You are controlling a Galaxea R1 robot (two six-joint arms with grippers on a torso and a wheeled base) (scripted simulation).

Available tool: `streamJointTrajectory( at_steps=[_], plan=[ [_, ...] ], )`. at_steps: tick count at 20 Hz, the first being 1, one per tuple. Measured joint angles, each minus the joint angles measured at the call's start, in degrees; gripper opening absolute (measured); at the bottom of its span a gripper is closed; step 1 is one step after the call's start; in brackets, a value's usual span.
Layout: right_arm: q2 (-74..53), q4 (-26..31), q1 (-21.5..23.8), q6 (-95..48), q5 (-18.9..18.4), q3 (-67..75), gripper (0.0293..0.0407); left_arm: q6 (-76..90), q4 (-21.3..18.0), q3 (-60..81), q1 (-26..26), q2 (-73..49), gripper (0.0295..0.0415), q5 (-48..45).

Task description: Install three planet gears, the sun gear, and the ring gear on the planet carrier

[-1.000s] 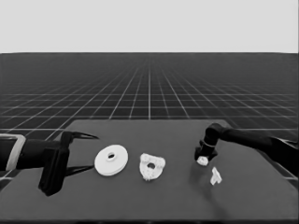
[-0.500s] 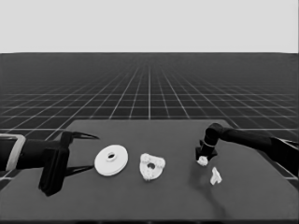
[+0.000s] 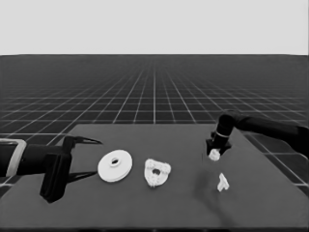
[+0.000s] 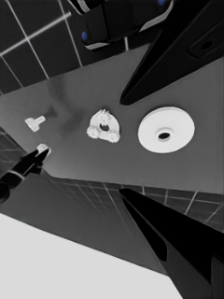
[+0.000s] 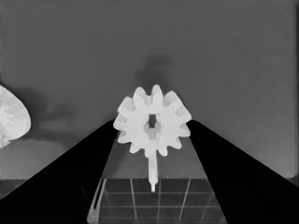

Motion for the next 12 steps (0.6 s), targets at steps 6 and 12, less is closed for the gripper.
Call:
streamJointTrajectory(
  at_steps=[6, 12],
  plan=[
    [35.09, -2.77, -0.49, 32.52, -3.82, -2.37, 0.0312, 0.0, 0.0, 0.0, 0.0, 0.0, 0.0385, 0.0],
    [38.08, -7.02, -5.02, 30.42, -2.35, -7.87, 0.0312, 0.0, 0.0, 0.0, 0.0, 0.0, 0.0385, 0.0]
  ],
)
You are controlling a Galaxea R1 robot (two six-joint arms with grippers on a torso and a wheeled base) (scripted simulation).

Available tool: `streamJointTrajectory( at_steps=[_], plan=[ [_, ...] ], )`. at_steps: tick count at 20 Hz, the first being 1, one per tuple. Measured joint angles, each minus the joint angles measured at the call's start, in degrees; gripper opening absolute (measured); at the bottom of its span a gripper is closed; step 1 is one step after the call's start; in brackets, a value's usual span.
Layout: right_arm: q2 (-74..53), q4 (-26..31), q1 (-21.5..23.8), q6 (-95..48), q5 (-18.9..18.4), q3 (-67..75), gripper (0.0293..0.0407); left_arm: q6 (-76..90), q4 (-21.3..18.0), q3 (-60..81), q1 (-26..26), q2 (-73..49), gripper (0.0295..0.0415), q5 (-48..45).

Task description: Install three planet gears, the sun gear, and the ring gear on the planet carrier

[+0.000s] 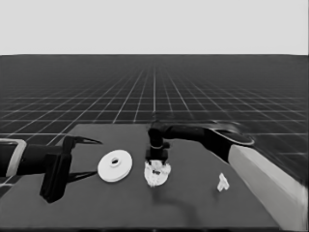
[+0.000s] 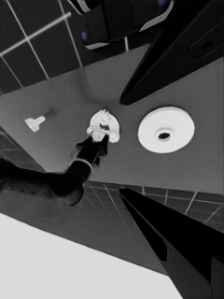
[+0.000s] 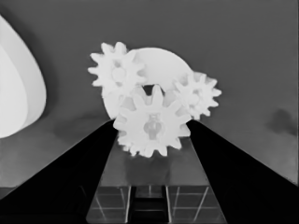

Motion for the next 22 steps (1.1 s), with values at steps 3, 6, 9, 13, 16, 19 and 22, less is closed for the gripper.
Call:
streamJointTrajectory(
  at_steps=[3, 6, 9, 13, 16, 19, 22],
  plan=[
    [0.49, -1.71, -1.94, -0.89, 0.79, -1.61, 0.0312, 0.0, 0.0, 0.0, 0.0, 0.0, 0.0385, 0.0],
    [0.59, -2.06, -2.27, -1.07, 0.96, -1.94, 0.0312, 0.0, 0.0, 0.0, 0.0, 0.0, 0.0385, 0.0],
    [0.57, -2.11, -2.65, -0.85, 0.99, -2.02, 0.0312, 0.0, 0.0, 0.0, 0.0, 0.0, 0.0385, 0.0],
    [0.55, -2.11, -3.02, 1.1, 1.0, -2.04, 0.0312, 0.0, 0.0, 0.0, 0.0, 0.0, 0.0385, 0.0],
    [0.55, -2.11, -3.02, 2.85, 1.0, -2.04, 0.0311, 0.0, 0.0, 0.0, 0.0, 0.0, 0.0385, 0.0],
    [0.56, -2.1, -3.02, 4.64, 1.0, -2.04, 0.0311, 0.0, 0.0, 0.0, 0.0, 0.0, 0.0385, 0.0],
    [0.57, -2.1, -3.02, 6.44, 1.01, -2.03, 0.0311, 0.0, 0.0, 0.0, 0.0, 0.0, 0.0385, 0.0]
  ],
)
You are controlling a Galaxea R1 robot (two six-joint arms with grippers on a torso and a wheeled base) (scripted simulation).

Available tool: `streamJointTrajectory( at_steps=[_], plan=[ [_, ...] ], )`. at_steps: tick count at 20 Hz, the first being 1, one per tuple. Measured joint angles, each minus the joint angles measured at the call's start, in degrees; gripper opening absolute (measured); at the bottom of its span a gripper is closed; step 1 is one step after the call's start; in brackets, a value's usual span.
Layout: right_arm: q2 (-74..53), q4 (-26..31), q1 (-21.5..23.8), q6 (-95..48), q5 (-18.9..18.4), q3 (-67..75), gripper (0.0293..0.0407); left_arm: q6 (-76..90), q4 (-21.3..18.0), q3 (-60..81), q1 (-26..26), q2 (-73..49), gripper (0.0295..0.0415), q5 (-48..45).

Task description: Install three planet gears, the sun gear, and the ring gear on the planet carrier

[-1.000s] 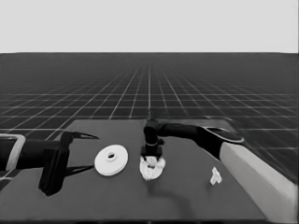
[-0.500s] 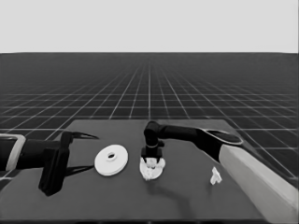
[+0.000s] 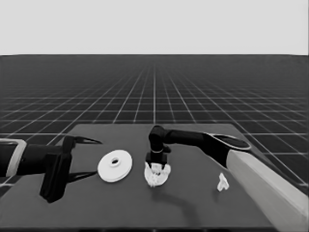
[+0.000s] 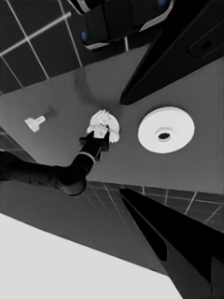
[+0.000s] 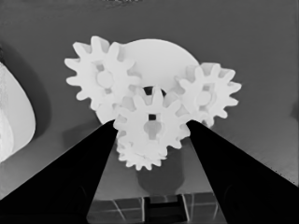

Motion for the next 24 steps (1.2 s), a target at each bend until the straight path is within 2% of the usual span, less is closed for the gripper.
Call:
streamJointTrajectory(
  at_steps=[24],
  plan=[
    [-0.02, 0.0, -0.02, 14.4, -0.02, -0.01, 0.0311, 0.0, 0.0, 0.0, 0.0, 0.0, 0.0385, 0.0]
  ],
)
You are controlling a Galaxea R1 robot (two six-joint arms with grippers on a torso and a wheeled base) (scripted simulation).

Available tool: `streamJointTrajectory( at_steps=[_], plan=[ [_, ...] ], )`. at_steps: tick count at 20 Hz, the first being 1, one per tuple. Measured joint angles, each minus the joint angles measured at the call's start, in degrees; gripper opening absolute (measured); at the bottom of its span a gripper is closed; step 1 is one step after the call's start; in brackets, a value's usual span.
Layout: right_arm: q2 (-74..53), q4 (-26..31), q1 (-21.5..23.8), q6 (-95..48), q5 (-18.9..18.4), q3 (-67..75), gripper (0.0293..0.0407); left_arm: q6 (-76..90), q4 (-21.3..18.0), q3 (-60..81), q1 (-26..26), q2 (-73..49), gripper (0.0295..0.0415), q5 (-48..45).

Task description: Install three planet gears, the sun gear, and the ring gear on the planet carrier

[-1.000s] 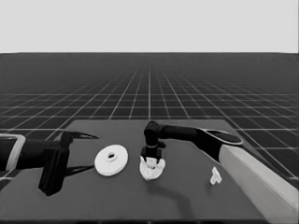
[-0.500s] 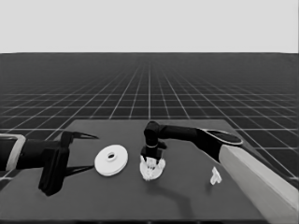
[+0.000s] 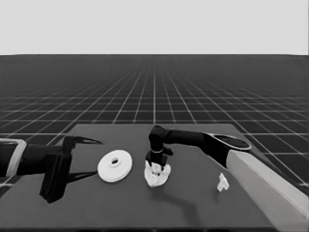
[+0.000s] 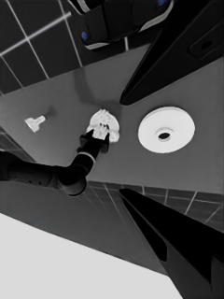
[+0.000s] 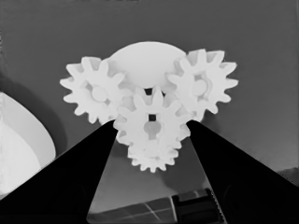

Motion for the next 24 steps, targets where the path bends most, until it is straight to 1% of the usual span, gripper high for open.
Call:
streamJointTrajectory(
  at_steps=[24],
  plan=[
    [0.0, -0.02, -0.04, 14.4, 0.01, -0.01, 0.0311, 0.0, 0.0, 0.0, 0.0, 0.0, 0.0385, 0.0]
  ],
)
